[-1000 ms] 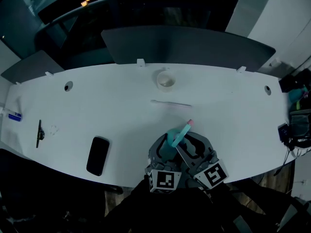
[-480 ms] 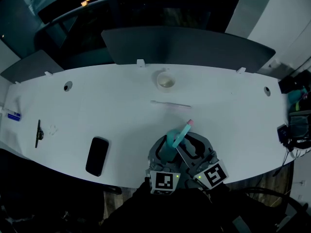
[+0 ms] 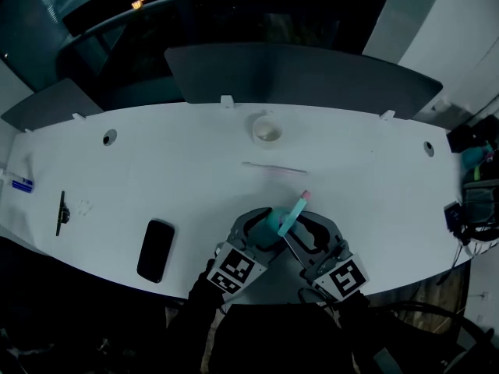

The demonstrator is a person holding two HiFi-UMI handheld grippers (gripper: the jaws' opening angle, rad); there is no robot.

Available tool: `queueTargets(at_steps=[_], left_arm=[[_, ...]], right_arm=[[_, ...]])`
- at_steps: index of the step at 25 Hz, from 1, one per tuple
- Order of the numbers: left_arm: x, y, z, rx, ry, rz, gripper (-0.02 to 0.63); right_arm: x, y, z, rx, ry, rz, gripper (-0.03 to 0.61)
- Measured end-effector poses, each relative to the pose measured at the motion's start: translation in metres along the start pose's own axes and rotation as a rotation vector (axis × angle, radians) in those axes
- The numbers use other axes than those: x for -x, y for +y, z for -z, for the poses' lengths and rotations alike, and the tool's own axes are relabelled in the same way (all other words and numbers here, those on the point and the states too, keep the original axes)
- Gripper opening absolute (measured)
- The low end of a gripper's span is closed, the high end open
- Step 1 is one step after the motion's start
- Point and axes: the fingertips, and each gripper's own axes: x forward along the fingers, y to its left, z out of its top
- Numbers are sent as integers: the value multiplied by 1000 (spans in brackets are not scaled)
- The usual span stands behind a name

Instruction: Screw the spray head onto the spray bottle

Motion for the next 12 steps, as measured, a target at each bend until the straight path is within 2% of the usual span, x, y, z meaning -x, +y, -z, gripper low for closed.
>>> queueTargets(at_steps=[2,4,5,6,7,9,11,12], left_arm=[[3,2,0,49,-46,-228,328],[6,0,5,61,-44,-455,328],[7,-1,7,40,-24,-504,331],[7,-1,10,9,-5,-491,336],[7,0,11,-17,5,-426,338],[9,5,8,-19,5,-216,413],[7,5,4,26,6,-5,414],[6,2,3,35,9,66,385]], right_arm=[[0,1,0,4,0,18,133],[-1,4,0,1,1,23,133],[0,5,1,-5,3,26,133],[1,6,2,-11,6,28,133],[1,6,3,-14,11,26,133],[0,7,4,-12,23,5,133],[-2,8,4,-10,24,-22,133],[-3,8,3,-9,19,-29,133]])
